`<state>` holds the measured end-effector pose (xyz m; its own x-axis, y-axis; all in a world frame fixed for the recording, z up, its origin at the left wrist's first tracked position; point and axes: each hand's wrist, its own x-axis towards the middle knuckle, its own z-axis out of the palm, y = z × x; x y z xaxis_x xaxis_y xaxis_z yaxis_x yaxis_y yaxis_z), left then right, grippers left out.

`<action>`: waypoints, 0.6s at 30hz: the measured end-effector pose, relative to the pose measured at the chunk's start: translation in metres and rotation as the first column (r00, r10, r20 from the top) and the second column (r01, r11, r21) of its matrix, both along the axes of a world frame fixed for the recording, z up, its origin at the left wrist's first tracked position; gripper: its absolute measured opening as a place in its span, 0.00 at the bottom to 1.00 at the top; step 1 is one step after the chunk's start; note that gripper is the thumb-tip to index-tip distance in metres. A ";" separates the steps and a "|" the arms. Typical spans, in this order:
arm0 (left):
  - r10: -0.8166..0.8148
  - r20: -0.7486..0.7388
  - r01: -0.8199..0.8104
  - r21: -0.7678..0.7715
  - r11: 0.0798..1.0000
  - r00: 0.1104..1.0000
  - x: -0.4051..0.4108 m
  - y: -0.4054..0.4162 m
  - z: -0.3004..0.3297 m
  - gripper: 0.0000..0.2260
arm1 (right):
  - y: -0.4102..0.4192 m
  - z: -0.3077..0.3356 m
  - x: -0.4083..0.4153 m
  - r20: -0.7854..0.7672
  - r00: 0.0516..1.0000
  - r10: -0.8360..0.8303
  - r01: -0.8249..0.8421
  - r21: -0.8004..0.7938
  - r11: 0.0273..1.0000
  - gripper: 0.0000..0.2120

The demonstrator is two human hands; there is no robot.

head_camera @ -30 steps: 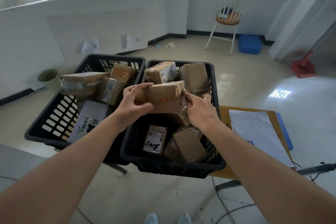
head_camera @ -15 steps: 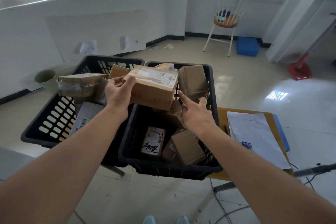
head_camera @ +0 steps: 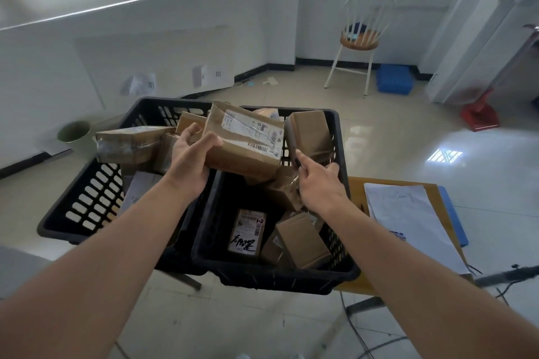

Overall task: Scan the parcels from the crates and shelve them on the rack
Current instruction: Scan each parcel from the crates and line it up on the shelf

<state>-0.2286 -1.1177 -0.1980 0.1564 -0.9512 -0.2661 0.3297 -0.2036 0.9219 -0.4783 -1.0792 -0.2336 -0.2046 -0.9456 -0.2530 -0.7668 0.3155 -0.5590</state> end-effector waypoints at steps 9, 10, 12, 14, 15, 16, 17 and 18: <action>-0.193 0.135 0.198 -0.023 0.980 0.972 -0.002 0.003 0.004 0.45 | 0.009 0.015 0.008 0.120 0.991 0.065 -0.073 0.065 0.995 0.24; -0.244 0.202 0.253 -0.017 0.967 0.948 0.001 0.004 0.006 0.47 | 0.009 0.013 0.006 0.099 0.993 0.067 -0.073 0.063 0.995 0.24; -0.347 0.363 0.367 0.017 0.930 0.865 0.007 0.004 0.009 0.48 | 0.009 0.012 0.001 0.060 0.996 0.064 -0.067 0.057 0.996 0.25; -0.387 0.491 0.414 0.058 0.908 0.781 0.010 0.005 0.013 0.44 | 0.007 0.011 -0.001 0.041 0.997 0.061 -0.063 0.047 0.997 0.25; -0.377 0.524 0.407 0.062 0.911 0.764 0.009 0.006 0.014 0.39 | 0.007 0.012 -0.002 0.036 0.997 0.061 -0.063 0.045 0.997 0.26; -0.353 0.539 0.386 0.056 0.921 0.765 0.008 0.008 0.014 0.34 | 0.006 0.012 -0.001 0.030 0.997 0.066 -0.067 0.041 0.997 0.26; -0.327 0.535 0.360 0.047 0.932 0.779 0.006 0.009 0.012 0.29 | 0.007 0.012 -0.001 0.020 0.997 0.072 -0.073 0.034 0.997 0.26; -0.300 0.527 0.329 0.040 0.943 0.795 0.005 0.009 0.011 0.26 | 0.007 0.013 -0.001 0.005 0.997 0.080 -0.081 0.027 0.996 0.26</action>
